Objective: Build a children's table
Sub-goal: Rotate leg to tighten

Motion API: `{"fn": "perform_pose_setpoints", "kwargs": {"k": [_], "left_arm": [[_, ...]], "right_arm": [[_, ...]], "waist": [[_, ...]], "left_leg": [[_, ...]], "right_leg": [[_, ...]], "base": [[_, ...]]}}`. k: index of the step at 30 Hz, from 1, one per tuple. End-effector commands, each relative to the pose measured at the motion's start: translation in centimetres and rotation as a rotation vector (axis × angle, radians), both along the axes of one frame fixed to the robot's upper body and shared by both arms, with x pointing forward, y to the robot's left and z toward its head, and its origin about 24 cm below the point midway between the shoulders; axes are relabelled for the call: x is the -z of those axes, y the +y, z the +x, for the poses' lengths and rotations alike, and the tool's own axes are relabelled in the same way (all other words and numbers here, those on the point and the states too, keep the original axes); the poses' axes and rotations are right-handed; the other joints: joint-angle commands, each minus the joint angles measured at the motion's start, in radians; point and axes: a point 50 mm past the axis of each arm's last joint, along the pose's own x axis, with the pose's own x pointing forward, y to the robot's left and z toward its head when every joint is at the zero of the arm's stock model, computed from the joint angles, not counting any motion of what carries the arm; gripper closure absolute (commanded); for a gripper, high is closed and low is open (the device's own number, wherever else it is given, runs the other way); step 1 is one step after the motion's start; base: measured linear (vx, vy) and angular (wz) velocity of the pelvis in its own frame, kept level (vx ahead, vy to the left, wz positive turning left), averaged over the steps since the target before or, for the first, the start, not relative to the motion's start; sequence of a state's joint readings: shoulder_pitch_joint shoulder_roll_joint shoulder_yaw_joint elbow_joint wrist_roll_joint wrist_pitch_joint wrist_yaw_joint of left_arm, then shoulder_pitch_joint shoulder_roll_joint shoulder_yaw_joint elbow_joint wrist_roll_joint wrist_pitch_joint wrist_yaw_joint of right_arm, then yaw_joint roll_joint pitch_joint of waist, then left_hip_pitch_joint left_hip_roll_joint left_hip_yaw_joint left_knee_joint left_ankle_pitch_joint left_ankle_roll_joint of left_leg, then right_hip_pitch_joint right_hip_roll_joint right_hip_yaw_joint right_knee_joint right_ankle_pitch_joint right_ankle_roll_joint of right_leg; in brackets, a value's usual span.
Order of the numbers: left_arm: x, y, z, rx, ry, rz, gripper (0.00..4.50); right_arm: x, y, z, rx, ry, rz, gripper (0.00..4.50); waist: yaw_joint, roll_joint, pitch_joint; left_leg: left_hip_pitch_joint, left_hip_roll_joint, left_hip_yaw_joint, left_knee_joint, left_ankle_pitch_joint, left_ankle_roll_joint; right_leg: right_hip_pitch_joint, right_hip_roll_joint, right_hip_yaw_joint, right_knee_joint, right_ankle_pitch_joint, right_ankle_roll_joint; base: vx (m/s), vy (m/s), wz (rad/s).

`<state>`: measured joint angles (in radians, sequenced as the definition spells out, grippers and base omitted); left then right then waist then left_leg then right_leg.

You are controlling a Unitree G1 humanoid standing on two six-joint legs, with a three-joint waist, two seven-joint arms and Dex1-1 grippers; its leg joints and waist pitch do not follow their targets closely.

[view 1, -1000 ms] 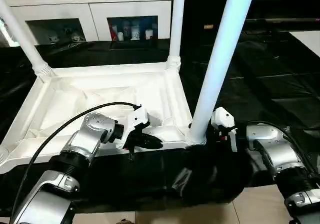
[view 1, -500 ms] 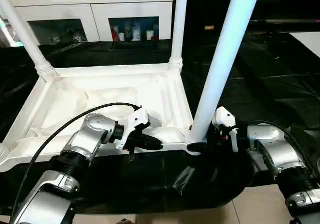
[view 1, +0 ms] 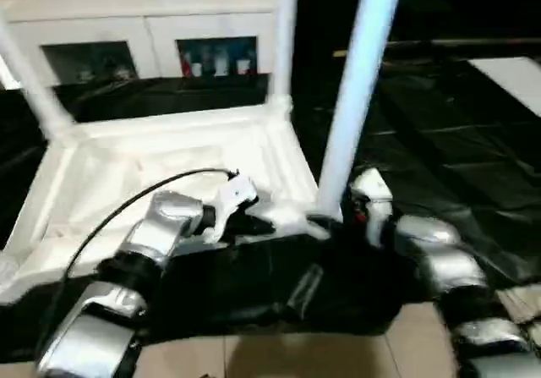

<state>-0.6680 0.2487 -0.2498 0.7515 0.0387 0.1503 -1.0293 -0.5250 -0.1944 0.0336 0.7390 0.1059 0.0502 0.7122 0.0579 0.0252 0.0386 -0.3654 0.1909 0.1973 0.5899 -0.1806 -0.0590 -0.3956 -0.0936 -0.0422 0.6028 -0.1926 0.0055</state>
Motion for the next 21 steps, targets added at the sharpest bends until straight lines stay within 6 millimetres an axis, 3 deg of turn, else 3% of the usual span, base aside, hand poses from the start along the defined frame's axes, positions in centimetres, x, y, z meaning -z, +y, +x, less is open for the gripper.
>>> {"fn": "perform_pose_setpoints", "kwargs": {"k": [1, 5, 9, 10, 11, 15, 16, 21], "left_arm": [[1.2, -2.0, 0.2, -0.099, 0.012, 0.018, 4.50], [1.5, -4.0, 0.5, -0.159, 0.039, -0.020, 4.50], [1.4, -5.0, 0.8, -0.180, 0.045, -0.043, 4.50], [1.3, -5.1, 0.8, -0.178, 0.041, -0.044, 4.50], [1.3, -5.1, 0.9, -0.178, 0.040, -0.043, 4.50], [1.3, -4.8, 1.1, -0.185, 0.032, -0.028, 4.50], [1.4, -4.6, 1.0, -0.175, 0.028, -0.020, 4.50], [1.4, -4.1, 0.9, -0.122, 0.023, -0.008, 4.50]], "right_arm": [[2.1, 2.4, 0.3, 0.224, 0.103, 0.015, 1.81], [1.8, 4.8, 1.1, 0.341, 0.091, 0.008, 1.81], [1.6, 6.8, 1.4, 0.368, 0.080, 0.003, 1.81], [1.6, 7.2, 1.3, 0.354, 0.070, -0.017, 1.81], [1.6, 7.4, 1.3, 0.344, 0.064, -0.025, 1.81], [1.4, 7.6, 1.5, 0.354, 0.054, 0.004, 1.81], [1.2, 7.5, 1.6, 0.352, 0.046, 0.020, 1.26], [0.2, 6.6, 2.1, 0.344, -0.037, 0.034, 0.91]], "waist": [[-0.005, 0.002, -0.040], [-0.022, 0.002, -0.039], [-0.025, -0.004, -0.042], [-0.025, 0.000, -0.039], [-0.026, -0.005, -0.038], [-0.023, -0.006, -0.039], [-0.023, -0.006, -0.038], [-0.022, -0.007, -0.038]], "left_leg": [[0.020, 0.034, -0.034, -0.094, -0.430, -0.039], [0.022, 0.028, -0.040, -0.097, -0.480, -0.046], [0.023, 0.030, -0.037, -0.102, -0.497, -0.024], [0.023, 0.030, -0.037, -0.102, -0.503, -0.022], [0.023, 0.029, -0.036, -0.102, -0.515, -0.020], [0.026, 0.027, -0.035, -0.100, -0.508, -0.005], [0.024, 0.028, -0.034, -0.101, -0.504, -0.001], [0.024, 0.029, -0.034, -0.102, -0.502, 0.004]], "right_leg": [[0.018, -0.055, 0.026, -0.101, -0.492, -0.154], [0.016, -0.053, 0.016, -0.112, -0.528, -0.137], [0.015, -0.050, 0.017, -0.117, -0.463, -0.149], [0.012, -0.050, 0.018, -0.116, -0.461, -0.153], [0.011, -0.050, 0.018, -0.118, -0.470, -0.149], [0.009, -0.055, 0.022, -0.122, -0.493, -0.144], [0.008, -0.055, 0.023, -0.123, -0.492, -0.145], [0.006, -0.055, 0.023, -0.124, -0.500, -0.144]], "base": [[0.000, 0.000, 0.00], [0.000, 0.000, 0.00], [0.000, 0.000, 0.00], [0.000, 0.000, 0.00], [0.000, 0.000, 0.00], [0.000, 0.000, 0.00], [0.000, 0.000, 0.00], [0.000, 0.000, 0.00]]}}
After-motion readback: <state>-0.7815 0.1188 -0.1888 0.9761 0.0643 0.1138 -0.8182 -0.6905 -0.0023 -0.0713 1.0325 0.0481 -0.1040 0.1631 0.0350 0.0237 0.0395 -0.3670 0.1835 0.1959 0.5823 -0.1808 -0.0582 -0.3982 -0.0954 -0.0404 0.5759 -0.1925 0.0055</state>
